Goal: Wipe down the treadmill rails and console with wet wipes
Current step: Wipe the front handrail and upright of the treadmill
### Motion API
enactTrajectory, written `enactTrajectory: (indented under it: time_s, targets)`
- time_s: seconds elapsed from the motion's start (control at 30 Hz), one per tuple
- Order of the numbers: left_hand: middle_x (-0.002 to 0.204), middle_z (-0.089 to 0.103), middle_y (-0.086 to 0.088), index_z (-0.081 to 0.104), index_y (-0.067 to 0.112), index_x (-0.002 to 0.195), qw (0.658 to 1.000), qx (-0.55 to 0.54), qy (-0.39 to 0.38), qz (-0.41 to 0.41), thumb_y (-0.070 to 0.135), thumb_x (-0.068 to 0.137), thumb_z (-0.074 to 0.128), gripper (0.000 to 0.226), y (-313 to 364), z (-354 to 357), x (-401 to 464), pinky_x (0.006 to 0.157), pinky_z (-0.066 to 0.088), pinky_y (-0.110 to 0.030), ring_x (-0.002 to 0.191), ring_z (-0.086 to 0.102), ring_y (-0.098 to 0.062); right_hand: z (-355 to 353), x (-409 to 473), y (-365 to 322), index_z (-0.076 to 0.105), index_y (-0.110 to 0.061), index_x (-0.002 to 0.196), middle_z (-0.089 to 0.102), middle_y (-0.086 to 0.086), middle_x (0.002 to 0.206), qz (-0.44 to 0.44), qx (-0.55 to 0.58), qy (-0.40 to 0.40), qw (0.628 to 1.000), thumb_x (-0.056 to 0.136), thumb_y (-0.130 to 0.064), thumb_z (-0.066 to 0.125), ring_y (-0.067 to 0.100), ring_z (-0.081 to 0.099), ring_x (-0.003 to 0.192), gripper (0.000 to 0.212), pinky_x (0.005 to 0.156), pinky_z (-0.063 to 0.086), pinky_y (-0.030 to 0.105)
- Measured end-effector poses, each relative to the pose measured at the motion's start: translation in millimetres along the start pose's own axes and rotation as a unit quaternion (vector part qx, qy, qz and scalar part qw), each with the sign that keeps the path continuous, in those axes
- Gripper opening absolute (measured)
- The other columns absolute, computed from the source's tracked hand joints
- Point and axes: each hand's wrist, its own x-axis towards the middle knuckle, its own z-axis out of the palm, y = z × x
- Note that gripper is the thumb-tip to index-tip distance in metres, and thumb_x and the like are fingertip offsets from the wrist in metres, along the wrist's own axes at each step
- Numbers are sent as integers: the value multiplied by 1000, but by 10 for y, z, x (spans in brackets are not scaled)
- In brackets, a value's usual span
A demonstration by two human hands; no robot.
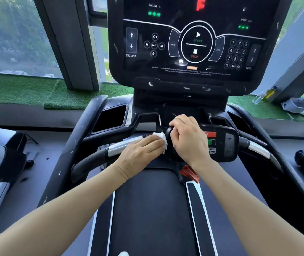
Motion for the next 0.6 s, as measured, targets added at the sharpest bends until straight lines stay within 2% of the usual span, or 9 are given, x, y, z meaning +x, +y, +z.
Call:
enactTrajectory:
  time_s: [0.07, 0.17, 0.27, 0.37, 0.5, 0.6]
  targets:
    - [94, 69, -5, 70, 5, 90, 1000, 13, -7, 4, -3, 90, 51, 20, -7, -18, 19, 72, 55, -29, 98, 56, -18, -8, 5, -6, 63, -12, 88, 60, -6, 93, -5, -7, 0, 1000, 87, -20, 38, 15, 52, 88, 27, 50, 30, 18]
    - [93, 69, -4, 69, 7, 87, 997, 31, -30, 59, 0, 96, 47, 25, -125, -99, -88, 77, 55, -31, 98, 60, -19, -28, -3, 2, 64, -11, 90, 61, -4, 95, -11, -4, -13, 1000, 87, -14, 47, 17, 53, 90, 18, 52, 34, 21]
    - [98, 68, -2, 59, 9, 99, 998, 26, -24, 53, 1, 96, 44, 18, -147, -146, -164, 77, 56, -32, 101, 56, -18, -39, -8, 13, 64, -10, 92, 61, -4, 97, -15, -7, -14, 1000, 87, -11, 51, 18, 53, 91, 14, 52, 35, 22]
    - [109, 56, -1, 53, 9, 105, 999, 24, -7, 38, 0, 98, 40, 17, -84, -65, -72, 76, 57, -31, 105, 53, -17, -37, -12, -6, 64, -10, 90, 61, -3, 96, -9, -5, -15, 1000, 86, -11, 49, 18, 53, 91, 15, 52, 34, 22]
    - [97, 67, -6, 61, 6, 96, 999, 25, -13, 36, -3, 92, 49, 15, -65, -16, 42, 71, 56, -32, 100, 55, -20, -33, -2, -2, 63, -10, 89, 61, -4, 95, -18, -11, -14, 1000, 86, -13, 47, 17, 52, 91, 17, 51, 33, 23]
    - [92, 68, -4, 69, 7, 86, 996, 49, -42, 60, -1, 96, 44, 28, -109, -127, -24, 73, 56, -31, 98, 56, -18, -24, 6, 5, 63, -11, 89, 61, -5, 95, -19, -14, -12, 1000, 86, -17, 42, 17, 52, 89, 23, 51, 31, 21]
